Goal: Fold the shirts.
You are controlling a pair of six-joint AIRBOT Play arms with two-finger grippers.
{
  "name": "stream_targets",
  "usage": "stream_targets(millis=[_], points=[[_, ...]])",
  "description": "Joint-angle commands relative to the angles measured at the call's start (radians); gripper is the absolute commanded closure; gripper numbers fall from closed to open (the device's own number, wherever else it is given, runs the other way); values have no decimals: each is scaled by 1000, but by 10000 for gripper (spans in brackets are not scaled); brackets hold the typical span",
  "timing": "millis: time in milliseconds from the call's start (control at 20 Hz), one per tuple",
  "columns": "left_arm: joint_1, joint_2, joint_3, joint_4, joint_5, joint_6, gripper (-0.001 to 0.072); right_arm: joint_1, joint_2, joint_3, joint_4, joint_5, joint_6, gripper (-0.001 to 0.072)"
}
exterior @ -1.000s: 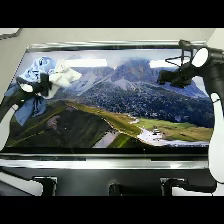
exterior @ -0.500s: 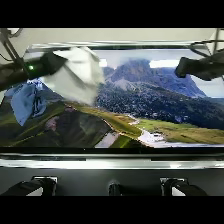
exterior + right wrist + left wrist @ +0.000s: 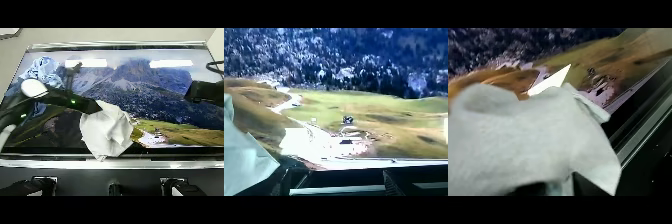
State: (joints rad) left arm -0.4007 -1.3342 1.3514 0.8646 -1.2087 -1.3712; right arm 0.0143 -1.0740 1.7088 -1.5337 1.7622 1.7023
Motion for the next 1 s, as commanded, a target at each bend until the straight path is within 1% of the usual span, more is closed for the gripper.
stream_targets(millis=[0, 100, 200, 250, 300, 350, 450, 550, 650, 750, 950], points=[[11, -182, 26, -38, -58, 10, -3, 0, -61, -71, 20, -91, -11, 45], [72, -200, 84, -10, -116, 10, -3, 0, -146, -97, 100, -132, -53, 33], [158, -171, 120, 74, -207, -18, -2, 0, -244, -113, 247, -119, -109, 33], [197, -142, 104, 134, -263, -28, 1, 0, -286, -137, 322, -108, -143, 31], [221, -106, 59, 179, -295, -43, 28, 0, -319, -170, 369, -105, -161, 31], [235, -53, -34, 191, -290, -42, 62, 1, -349, -214, 402, -112, -166, 31], [225, 72, -294, 155, -217, -42, 59, 2, -388, -316, 442, -131, -188, 31], [186, 186, -576, 39, -69, -41, 45, 2, -401, -411, 439, -196, -209, 31], [137, 239, -770, -83, 72, -21, 40, 2, -401, -475, 439, -274, -239, 26], [78, 228, -865, -191, 173, 8, 40, 4, -401, -507, 437, -336, -261, 15], [-51, 167, -879, -301, 295, 11, 52, 67, -424, -517, 427, -360, -326, 7]])
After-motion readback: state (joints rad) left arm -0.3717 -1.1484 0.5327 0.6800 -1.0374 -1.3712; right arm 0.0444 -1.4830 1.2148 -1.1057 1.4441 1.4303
